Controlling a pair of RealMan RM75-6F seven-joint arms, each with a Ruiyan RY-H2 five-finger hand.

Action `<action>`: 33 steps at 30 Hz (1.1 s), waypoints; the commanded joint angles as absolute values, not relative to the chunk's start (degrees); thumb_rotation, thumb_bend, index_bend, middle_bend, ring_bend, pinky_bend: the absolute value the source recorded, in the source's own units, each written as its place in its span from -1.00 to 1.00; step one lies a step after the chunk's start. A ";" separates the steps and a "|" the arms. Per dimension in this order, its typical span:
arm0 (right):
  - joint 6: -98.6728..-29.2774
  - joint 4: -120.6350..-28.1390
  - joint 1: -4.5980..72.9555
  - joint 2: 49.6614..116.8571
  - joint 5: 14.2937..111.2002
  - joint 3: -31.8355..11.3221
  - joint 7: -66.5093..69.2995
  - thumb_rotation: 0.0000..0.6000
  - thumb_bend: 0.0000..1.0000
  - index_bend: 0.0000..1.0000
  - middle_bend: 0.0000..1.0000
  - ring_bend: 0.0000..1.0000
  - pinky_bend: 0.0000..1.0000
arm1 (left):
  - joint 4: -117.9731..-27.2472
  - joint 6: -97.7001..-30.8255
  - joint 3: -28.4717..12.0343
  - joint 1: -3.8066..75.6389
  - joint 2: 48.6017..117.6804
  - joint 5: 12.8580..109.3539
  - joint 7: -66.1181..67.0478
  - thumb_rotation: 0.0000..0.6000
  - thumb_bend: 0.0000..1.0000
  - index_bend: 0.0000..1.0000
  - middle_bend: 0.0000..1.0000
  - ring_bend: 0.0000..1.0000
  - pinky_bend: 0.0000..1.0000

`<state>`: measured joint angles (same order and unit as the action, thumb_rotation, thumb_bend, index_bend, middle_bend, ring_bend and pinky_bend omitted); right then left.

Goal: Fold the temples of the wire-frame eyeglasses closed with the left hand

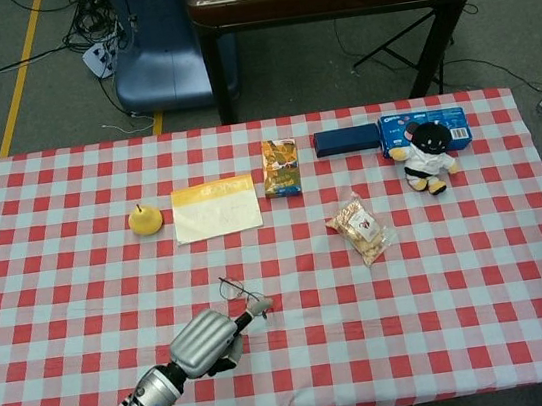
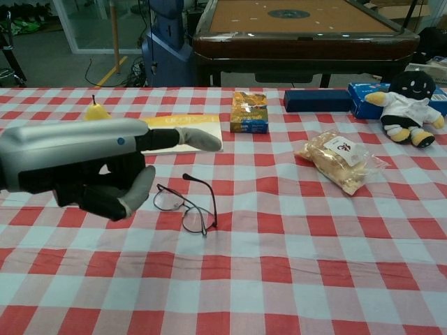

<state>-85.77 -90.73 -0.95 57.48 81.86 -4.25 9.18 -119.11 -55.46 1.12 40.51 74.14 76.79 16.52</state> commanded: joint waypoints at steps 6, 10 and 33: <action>-85.77 -90.67 -1.13 57.49 81.61 -4.27 9.30 1.00 -0.40 -1.00 -0.69 -0.72 -0.42 | -118.80 -53.91 3.25 40.18 78.13 77.06 20.88 1.00 0.75 -1.00 1.00 0.97 1.00; -85.68 -90.55 -1.23 57.56 81.45 -4.23 9.33 1.00 -0.40 -1.00 -0.69 -0.72 -0.42 | -116.45 -53.33 2.47 40.27 80.94 74.49 20.75 1.00 0.75 -1.00 1.00 0.97 1.00; -84.54 -89.67 -0.62 58.13 81.02 -4.64 9.67 1.00 -0.39 -1.00 -0.69 -0.72 -0.42 | -107.39 -50.54 -1.03 42.11 85.59 60.94 20.06 1.00 0.75 -1.00 1.00 0.96 1.00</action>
